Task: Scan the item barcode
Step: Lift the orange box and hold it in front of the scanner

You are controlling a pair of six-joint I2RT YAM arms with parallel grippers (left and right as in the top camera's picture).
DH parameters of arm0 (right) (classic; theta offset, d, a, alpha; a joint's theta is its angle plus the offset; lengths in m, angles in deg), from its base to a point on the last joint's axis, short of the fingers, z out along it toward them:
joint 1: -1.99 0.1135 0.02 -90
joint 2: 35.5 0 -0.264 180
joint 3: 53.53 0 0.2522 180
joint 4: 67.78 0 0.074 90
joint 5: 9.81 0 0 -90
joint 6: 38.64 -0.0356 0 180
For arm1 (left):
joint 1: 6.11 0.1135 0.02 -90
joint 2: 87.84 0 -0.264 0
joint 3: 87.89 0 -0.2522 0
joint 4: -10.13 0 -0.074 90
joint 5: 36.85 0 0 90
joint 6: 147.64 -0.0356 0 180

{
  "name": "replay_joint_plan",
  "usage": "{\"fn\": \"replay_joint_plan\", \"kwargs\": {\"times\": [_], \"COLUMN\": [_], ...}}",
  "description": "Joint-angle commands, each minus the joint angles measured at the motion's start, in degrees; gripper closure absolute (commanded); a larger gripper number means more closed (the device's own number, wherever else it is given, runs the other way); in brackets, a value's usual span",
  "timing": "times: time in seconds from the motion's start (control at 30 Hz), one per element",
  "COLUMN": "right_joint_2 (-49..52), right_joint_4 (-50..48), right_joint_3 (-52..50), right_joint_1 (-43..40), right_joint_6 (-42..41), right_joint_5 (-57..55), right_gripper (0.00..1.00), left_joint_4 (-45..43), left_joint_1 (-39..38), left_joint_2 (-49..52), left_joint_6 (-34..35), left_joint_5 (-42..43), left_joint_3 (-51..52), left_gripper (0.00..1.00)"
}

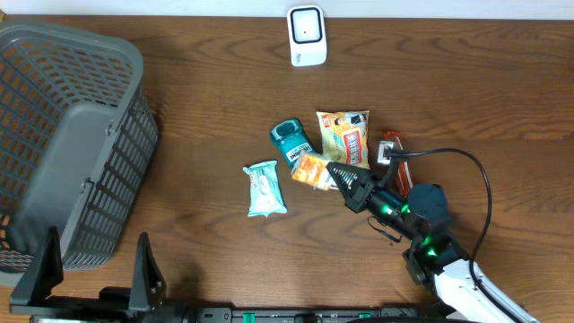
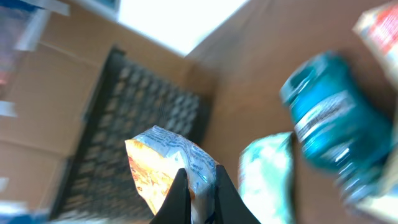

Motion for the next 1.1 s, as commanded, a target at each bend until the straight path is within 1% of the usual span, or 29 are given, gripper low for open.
{"fn": "replay_joint_plan", "kwargs": {"times": [0.0,0.07,0.17,0.3,0.37,0.43,0.6,0.8,0.87,0.9,1.0,1.03,1.07], "right_joint_2": [0.2,0.7,3.4,10.4,18.4,22.9,38.6,56.8,61.2,65.0,69.7,73.3,74.3], "right_joint_4": [-0.8,-2.0,-4.5,-4.9,-4.9,-4.9,-4.9,-3.7,-2.8,-2.5,-2.4,-2.5,-2.5], "right_joint_3": [2.3,3.1,6.0,12.5,19.6,23.8,39.3,59.5,65.0,69.9,75.4,79.3,80.3], "right_joint_1": [2.3,3.2,3.4,3.3,3.3,3.3,2.7,-0.6,-1.5,-2.1,-2.3,-2.1,-2.0], "right_joint_6": [19.0,22.6,24.5,28.2,31.3,32.8,36.8,35.7,35.0,35.0,35.0,35.0,34.5], "right_joint_5": [-21.3,-28.3,-35.1,-35.1,-37.0,-37.9,-40.0,-40.6,-40.5,-40.4,-40.3,-38.6,-37.9], "right_gripper": [0.99,0.99,0.99,0.99,0.99,0.99,0.99,0.99,0.99,0.99,0.99,0.99,0.99], "left_joint_4": [1.2,1.6,2.1,2.2,2.4,3.2,5.4,7.4,7.4,7.4,7.3,7.3,7.3], "left_joint_1": [0.0,0.0,0.0,0.0,0.0,0.0,0.0,0.0,0.0,0.0,0.0,0.0,0.0], "left_joint_2": [-0.2,-0.2,-0.2,-0.2,-0.2,-0.2,-0.2,-0.2,-0.2,-0.2,-0.2,-0.2,-0.2], "left_joint_6": [-0.1,-0.1,-0.2,-0.2,-0.2,-0.2,-0.4,-0.4,-0.4,-0.4,-0.4,-0.4,-0.4], "left_joint_5": [-0.3,-0.3,-0.3,-0.3,-0.3,-0.7,-0.9,-0.9,-0.9,-0.9,-0.9,-0.9,-0.9], "left_joint_3": [0.5,1.1,3.5,6.5,8.5,8.9,8.9,9.0,9.2,9.3,9.6,9.6,9.6], "left_gripper": [0.01,0.01,0.01,0.0,0.01,0.01,0.01,0.01,0.01,0.01,0.0,0.0,0.0]}}
